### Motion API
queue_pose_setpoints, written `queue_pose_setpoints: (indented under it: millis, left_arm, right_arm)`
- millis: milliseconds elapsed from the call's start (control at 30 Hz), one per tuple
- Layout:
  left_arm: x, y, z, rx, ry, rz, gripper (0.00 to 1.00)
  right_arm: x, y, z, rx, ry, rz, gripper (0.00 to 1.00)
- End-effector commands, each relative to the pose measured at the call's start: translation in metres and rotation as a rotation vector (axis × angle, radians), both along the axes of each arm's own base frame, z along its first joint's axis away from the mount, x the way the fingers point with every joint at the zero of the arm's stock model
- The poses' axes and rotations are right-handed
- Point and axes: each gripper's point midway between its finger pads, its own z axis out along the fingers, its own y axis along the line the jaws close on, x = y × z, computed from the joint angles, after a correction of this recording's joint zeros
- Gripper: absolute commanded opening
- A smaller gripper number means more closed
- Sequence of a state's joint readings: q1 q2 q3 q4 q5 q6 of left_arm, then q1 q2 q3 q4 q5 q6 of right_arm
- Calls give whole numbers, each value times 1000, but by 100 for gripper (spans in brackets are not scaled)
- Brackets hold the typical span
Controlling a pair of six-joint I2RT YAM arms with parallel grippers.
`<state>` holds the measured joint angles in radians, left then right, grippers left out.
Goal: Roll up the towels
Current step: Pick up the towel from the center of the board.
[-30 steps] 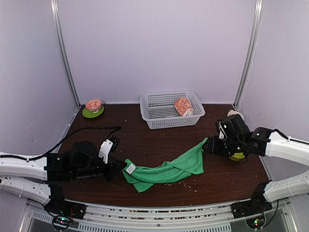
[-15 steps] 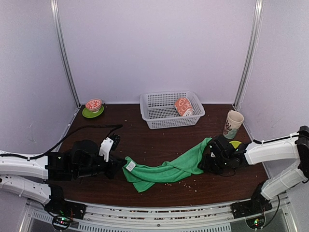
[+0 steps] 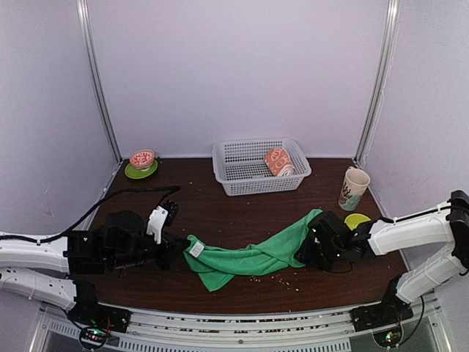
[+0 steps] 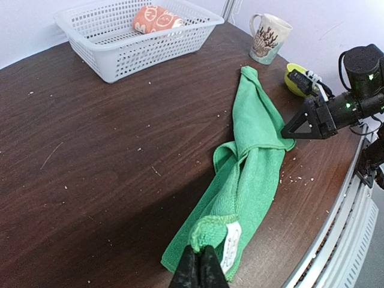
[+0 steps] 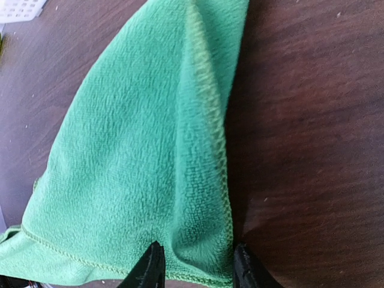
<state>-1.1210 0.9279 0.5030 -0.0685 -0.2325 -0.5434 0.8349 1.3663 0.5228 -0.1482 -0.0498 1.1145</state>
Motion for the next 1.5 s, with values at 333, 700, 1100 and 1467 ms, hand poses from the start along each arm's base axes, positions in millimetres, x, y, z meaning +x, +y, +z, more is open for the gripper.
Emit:
queue_pose_setpoints:
  millis: [333, 700, 1100, 1467]
  left_arm:
    - [2, -1, 25, -53, -53, -2, 0]
    - [10, 41, 107, -43, -248, 91, 0]
    - [1, 44, 107, -130, -254, 64, 0]
    - [-9, 61, 95, -136, -179, 83, 0]
  right_arm:
    - [-39, -16, -25, -159, 148, 54, 0]
    - [26, -70, 300, 9, -568, -77, 0]
    - [22, -88, 353, 108, -702, -131, 0]
    - [45, -67, 279, 129, -555, -171, 0]
